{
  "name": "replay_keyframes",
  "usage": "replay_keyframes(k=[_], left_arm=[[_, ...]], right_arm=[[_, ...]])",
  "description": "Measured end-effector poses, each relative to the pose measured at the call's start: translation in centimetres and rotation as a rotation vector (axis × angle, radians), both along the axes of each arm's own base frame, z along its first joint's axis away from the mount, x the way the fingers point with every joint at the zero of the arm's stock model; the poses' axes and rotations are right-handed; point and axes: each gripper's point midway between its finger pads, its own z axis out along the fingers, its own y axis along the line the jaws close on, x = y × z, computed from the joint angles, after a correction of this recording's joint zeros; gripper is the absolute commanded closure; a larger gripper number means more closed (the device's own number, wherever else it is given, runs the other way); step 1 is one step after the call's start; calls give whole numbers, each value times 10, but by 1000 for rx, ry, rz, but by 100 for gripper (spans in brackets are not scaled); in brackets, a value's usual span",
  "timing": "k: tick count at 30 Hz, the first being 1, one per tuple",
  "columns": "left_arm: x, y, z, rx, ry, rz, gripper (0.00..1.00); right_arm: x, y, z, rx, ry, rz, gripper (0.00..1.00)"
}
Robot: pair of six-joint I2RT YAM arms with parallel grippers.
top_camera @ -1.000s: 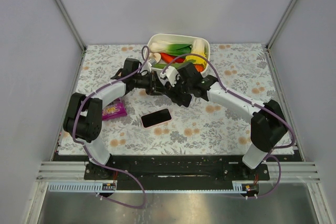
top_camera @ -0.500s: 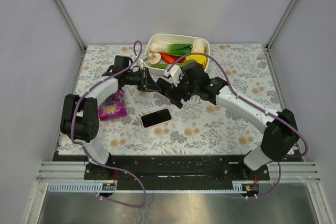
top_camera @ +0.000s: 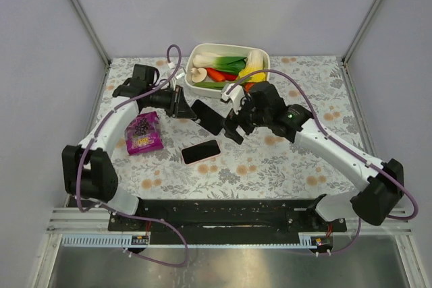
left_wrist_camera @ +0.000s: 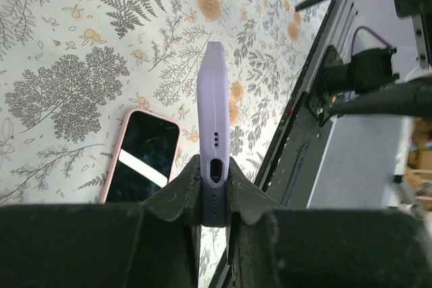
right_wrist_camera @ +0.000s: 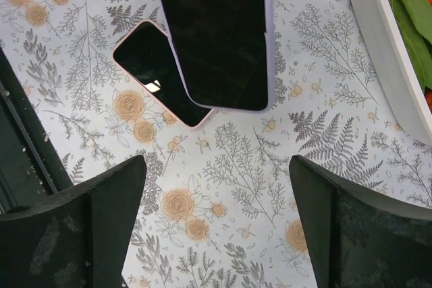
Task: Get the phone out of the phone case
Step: Remove the phone case from the phone.
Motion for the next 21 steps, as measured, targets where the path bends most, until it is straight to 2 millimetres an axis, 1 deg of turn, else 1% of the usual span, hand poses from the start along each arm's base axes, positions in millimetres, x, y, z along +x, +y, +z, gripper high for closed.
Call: replay_keyframes(k=[2,6,8,10,13,15,17,21], left_arm=[[-14,5,17,19,-83,-26,100],[-36,14,49,46,-245,-47,100],[-47,17,64,50,-312,-57,100],[-55,19,75,46,-362,-69,100],[-67,20,84,41,-403,-85,100],[-73,21,89,39,-432,-89,100],[-80,23,92,37,-456,-90,100],[-91,23,102,20,-503,-102,100]], right_arm=[[-7,-5,7,15,-18,8,7],[-27,-17,20,50,-58,54,7],[-35,-19,27,69,-77,82,7],[-42,-19,35,93,-93,119,7],[-50,-17,41,116,-104,176,9],[-57,-15,39,119,-83,217,12],[-61,-14,37,115,-55,241,12],[-63,-8,40,119,-29,274,12]])
